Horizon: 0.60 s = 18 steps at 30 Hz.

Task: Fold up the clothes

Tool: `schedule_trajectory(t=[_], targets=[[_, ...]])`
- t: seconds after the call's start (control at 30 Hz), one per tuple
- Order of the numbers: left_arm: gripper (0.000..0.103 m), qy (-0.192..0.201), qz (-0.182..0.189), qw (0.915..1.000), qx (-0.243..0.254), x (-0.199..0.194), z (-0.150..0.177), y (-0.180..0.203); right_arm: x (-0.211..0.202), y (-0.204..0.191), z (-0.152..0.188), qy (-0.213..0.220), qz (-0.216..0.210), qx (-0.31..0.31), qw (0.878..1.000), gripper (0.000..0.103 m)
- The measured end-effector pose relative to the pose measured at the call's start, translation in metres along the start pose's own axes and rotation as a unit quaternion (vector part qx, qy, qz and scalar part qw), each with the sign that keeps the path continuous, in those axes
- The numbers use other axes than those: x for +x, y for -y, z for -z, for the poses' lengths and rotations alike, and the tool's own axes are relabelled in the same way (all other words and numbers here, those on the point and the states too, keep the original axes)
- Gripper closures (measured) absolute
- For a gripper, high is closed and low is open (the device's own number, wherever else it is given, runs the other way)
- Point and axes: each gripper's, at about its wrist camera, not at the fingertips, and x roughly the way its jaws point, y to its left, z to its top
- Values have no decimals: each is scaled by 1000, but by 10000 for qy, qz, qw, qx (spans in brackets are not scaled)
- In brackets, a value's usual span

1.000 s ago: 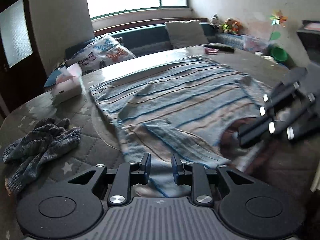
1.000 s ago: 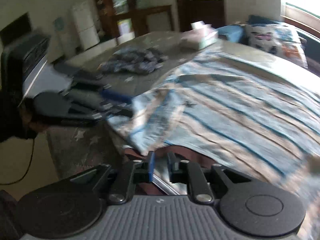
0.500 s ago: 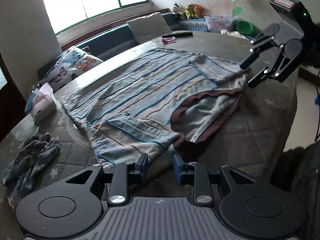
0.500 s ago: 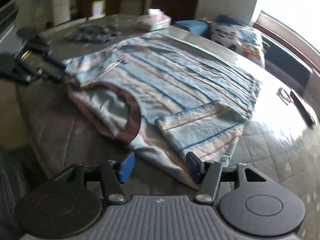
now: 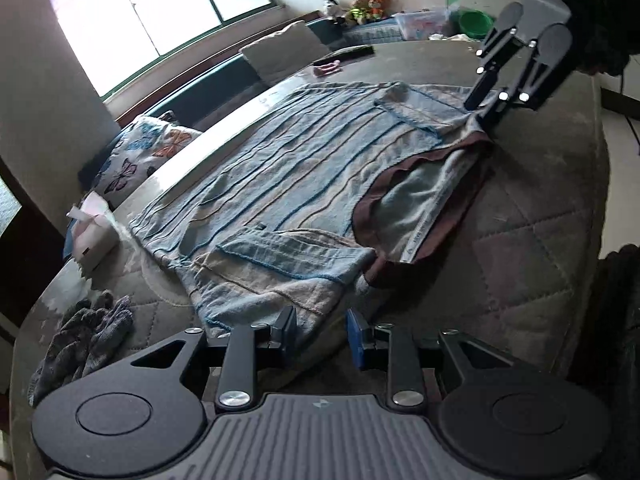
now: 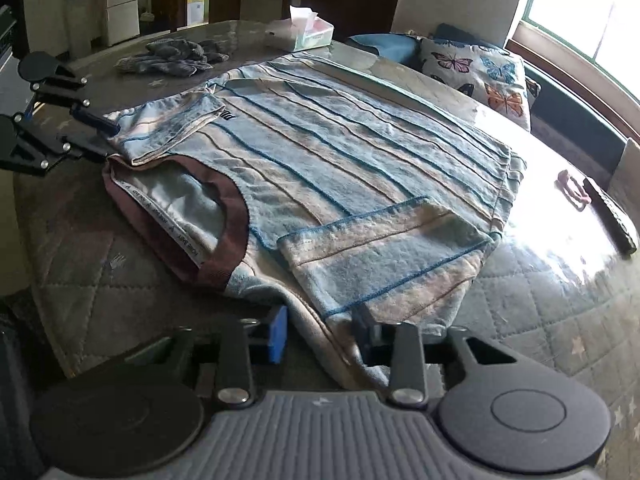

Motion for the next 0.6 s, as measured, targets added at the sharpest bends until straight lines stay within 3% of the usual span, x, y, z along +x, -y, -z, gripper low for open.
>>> schedule_trajectory(t=[0.1, 0.37, 0.43, 0.5, 0.6], targets=[[72, 61, 163, 9998, 65, -3, 1, -1, 0, 0, -1, -5, 16, 52, 10000, 87], [71, 102, 334, 9994, 85, 7, -1, -4, -1, -2, -5, 73, 82, 154, 9998, 96], [77, 110, 383, 9992, -45, 10, -2, -8, -3, -2, -6, 153, 124, 213, 9996, 97], [93, 104, 415, 9988, -248, 12, -3, -12, -7, -3, -7, 271, 166, 284, 9991, 98], [98, 171, 360, 9979, -516, 8, -4, -16, -17, -7, -7, 441, 248, 309, 9982, 98]])
